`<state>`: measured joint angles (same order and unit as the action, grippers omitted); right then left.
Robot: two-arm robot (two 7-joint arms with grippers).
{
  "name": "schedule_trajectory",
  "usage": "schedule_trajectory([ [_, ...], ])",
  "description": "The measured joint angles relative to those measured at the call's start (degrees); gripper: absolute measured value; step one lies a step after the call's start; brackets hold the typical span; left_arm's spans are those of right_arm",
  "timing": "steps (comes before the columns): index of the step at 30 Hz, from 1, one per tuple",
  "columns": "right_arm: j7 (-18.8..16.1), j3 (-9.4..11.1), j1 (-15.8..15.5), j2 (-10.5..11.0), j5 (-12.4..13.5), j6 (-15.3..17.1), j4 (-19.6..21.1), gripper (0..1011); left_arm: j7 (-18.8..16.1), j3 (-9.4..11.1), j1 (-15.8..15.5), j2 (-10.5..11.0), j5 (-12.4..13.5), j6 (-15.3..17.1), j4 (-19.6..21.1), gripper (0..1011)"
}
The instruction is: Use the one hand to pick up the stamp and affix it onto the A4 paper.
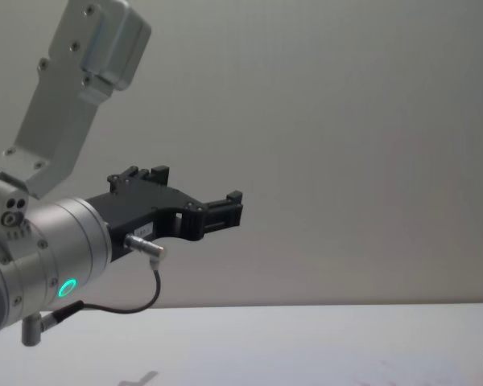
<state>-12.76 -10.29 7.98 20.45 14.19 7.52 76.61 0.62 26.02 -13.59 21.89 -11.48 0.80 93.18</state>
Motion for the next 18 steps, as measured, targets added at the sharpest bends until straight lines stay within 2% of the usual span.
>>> schedule_trajectory([
  [1, 0.0, 0.0, 0.0, 0.0, 0.1, 0.0, 0.1, 832, 0.0, 0.0, 0.0, 0.0, 0.0, 0.0, 0.0, 1001],
  [7, 0.3, 0.2, 0.1, 0.0, 0.5, -0.2, 0.6, 1001, 0.0, 0.0, 0.0, 0.0, 0.0, 0.0, 0.0, 1001],
  [18, 0.6, 0.3, 0.2, -0.1, 0.8, -0.4, 1.1, 1001, 0.0, 0.0, 0.0, 0.0, 0.0, 0.0, 0.0, 1001],
])
